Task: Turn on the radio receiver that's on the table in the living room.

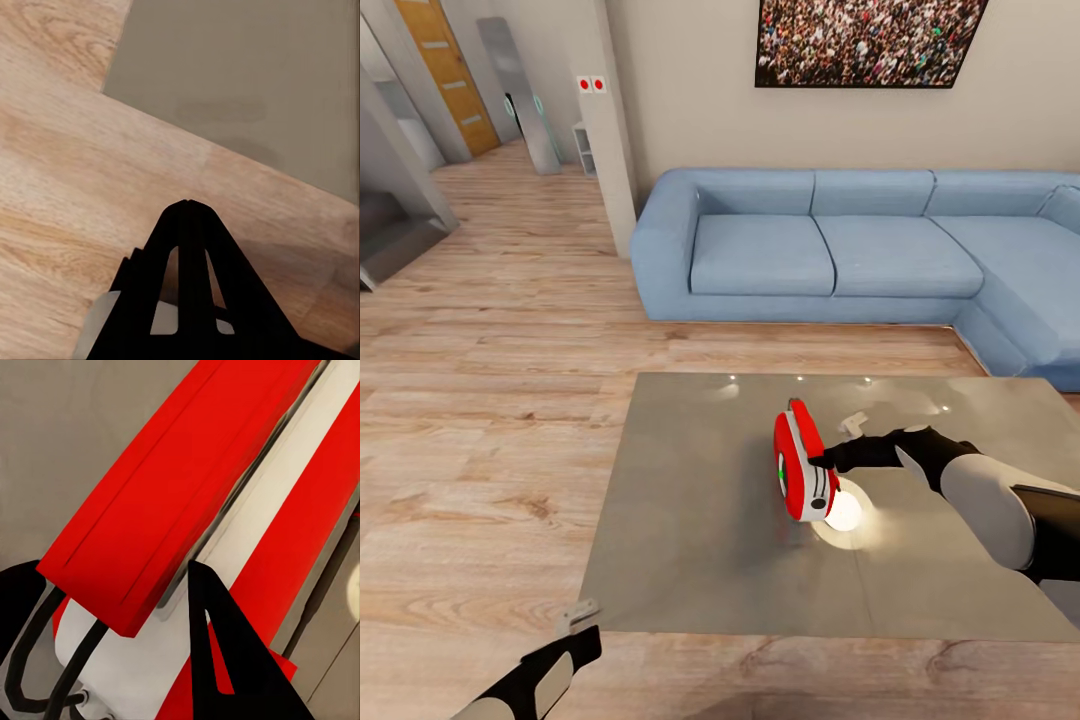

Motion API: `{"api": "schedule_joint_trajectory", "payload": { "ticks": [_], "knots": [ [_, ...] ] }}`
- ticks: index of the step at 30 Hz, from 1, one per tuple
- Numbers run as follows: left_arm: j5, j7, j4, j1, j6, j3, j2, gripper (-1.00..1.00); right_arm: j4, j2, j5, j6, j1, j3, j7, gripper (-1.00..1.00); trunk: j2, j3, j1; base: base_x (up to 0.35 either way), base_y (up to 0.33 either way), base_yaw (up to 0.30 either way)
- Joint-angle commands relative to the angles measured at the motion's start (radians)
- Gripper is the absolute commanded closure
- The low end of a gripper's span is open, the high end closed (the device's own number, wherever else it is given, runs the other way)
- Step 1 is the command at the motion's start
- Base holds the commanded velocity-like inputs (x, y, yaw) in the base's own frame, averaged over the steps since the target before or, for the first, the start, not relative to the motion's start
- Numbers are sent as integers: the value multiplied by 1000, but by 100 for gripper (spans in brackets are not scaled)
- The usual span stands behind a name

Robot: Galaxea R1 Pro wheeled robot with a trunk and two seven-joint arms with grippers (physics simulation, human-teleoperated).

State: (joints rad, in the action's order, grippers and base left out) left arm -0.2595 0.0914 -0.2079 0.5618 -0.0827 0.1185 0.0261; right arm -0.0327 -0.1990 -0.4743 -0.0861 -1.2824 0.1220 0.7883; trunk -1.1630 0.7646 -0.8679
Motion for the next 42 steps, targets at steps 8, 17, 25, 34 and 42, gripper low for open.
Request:
{"api": "schedule_joint_trajectory", "payload": {
  "ticks": [8,17,25,34,42],
  "knots": [
    [0,1,1,-1,0,1,-3,100,0,1,0,1,0,3,1,100,0,0,0,0,0,0],
    [0,1,1,-1,0,1,-3,100,-2,1,2,7,0,5,-2,100,0,0,0,0,0,0],
    [0,1,1,-2,0,1,-3,100,-7,0,5,47,0,-28,-6,100,0,0,0,0,0,0],
    [0,1,1,-2,0,1,-3,100,-7,1,5,87,4,42,-6,100,0,0,0,0,0,0],
    [0,1,1,-2,1,1,-3,100,-7,1,5,88,5,42,-7,100,0,0,0,0,0,0]
  ]
}}
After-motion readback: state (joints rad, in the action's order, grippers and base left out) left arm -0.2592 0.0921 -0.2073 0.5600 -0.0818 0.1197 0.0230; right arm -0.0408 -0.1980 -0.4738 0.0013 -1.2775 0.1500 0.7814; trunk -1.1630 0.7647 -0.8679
